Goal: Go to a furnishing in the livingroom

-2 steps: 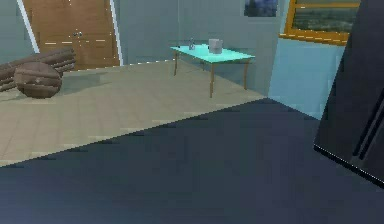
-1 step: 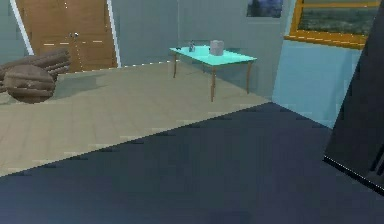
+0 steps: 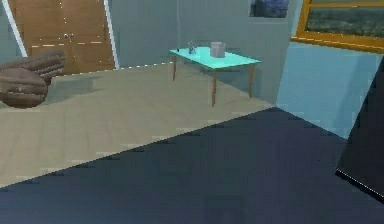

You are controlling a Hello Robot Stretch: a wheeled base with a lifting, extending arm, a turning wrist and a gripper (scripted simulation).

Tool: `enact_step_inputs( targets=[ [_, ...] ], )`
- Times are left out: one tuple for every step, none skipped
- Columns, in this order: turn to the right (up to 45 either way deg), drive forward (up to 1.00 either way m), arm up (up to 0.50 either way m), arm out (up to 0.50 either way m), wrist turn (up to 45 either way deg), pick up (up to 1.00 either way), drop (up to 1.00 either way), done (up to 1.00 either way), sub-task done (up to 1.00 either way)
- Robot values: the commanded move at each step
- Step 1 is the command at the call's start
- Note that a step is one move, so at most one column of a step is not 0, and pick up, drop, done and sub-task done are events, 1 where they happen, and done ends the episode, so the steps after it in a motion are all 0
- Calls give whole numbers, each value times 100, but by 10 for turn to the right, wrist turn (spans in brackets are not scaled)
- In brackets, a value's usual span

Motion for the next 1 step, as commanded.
enact_step_inputs(
  targets=[
    [90, 0, 0, 0, 0, 0, 0, 0, 0]
  ],
)
